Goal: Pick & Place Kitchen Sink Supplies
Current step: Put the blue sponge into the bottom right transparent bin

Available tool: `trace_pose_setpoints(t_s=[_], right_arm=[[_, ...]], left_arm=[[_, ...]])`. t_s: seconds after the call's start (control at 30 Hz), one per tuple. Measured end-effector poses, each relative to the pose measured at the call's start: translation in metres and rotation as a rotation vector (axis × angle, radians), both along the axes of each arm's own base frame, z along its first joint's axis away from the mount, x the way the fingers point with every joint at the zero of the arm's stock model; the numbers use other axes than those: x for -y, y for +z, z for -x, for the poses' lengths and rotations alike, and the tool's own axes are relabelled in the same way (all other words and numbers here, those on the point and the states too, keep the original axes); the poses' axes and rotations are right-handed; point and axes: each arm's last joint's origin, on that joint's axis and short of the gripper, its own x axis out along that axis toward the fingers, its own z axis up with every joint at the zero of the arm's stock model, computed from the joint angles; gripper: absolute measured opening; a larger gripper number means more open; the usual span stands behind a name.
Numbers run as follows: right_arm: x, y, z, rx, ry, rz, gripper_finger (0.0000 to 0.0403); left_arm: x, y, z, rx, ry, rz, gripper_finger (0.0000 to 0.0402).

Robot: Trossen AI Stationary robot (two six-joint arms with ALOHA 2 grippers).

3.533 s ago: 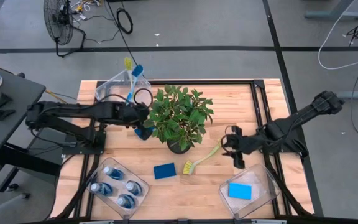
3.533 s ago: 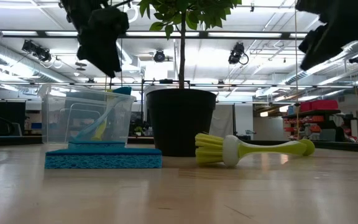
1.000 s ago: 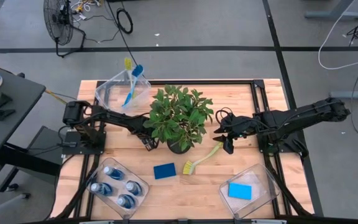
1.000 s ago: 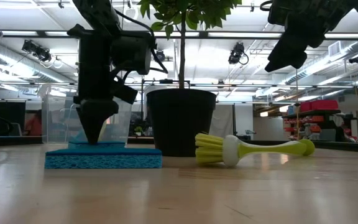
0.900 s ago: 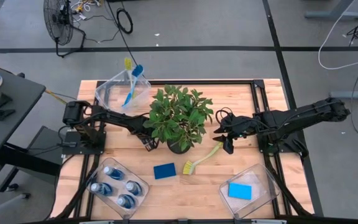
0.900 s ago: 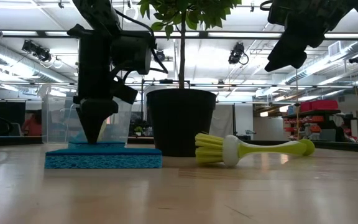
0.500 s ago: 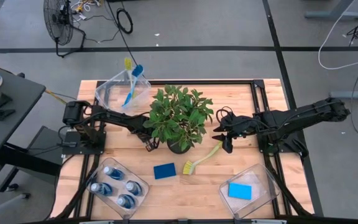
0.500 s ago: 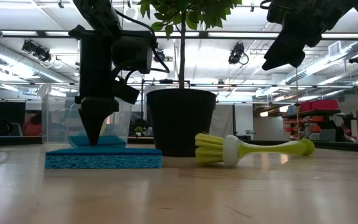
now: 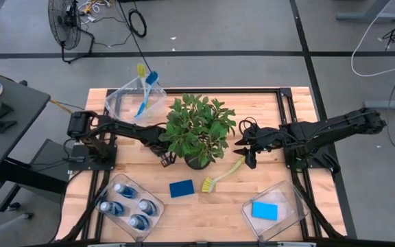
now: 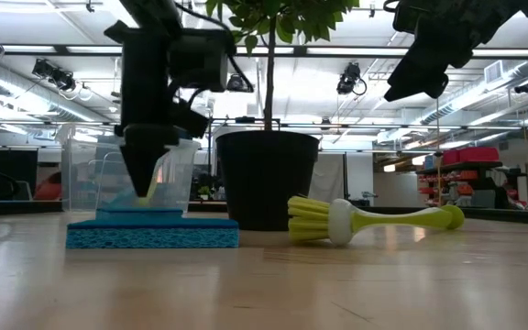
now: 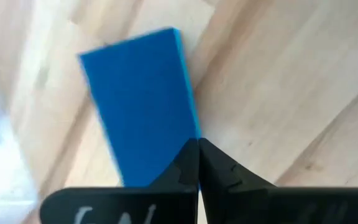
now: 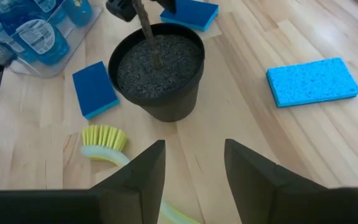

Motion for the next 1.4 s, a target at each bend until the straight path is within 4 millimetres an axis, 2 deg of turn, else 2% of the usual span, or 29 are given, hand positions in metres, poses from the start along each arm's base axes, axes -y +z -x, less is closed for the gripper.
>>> trace_pose_setpoints(t_s=[0.27, 0.57, 0.7, 0.83, 1.13, 1.27, 1.4], right_arm=[[0.0, 0.0, 0.0, 0.001, 0.0, 0.0, 0.0167], [0.0, 0.0, 0.0, 0.0, 0.006, 0.007, 0.0167], [0.0, 0.0, 0.0, -0.001, 0.015, 0.019, 0.0167], [0.0, 0.0, 0.0, -0.002, 0.015, 0.018, 0.0167], [0.0, 0.0, 0.0, -0.001, 0.015, 0.018, 0.0167], [0.0, 0.0, 0.0, -0.002, 0.014, 0.018, 0.0167], [0.0, 0.0, 0.0, 0.0, 0.008, 0.009, 0.0167]], left_arm=[[0.0, 0.019, -0.009, 0.042, 0.0, -0.046, 0.0001], [0.008, 0.018, -0.005, 0.011, 0.004, -0.153, 0.0018], [0.008, 0.018, -0.005, 0.014, 0.014, -0.143, 0.0024], [0.008, 0.018, -0.005, 0.016, 0.02, -0.135, 0.006], [0.006, 0.012, -0.006, 0.007, 0.082, -0.135, 0.0186], [0.008, -0.002, -0.009, -0.044, 0.083, -0.088, 0.0216], [0.008, -0.011, -0.011, -0.075, 0.082, -0.088, 0.0224]])
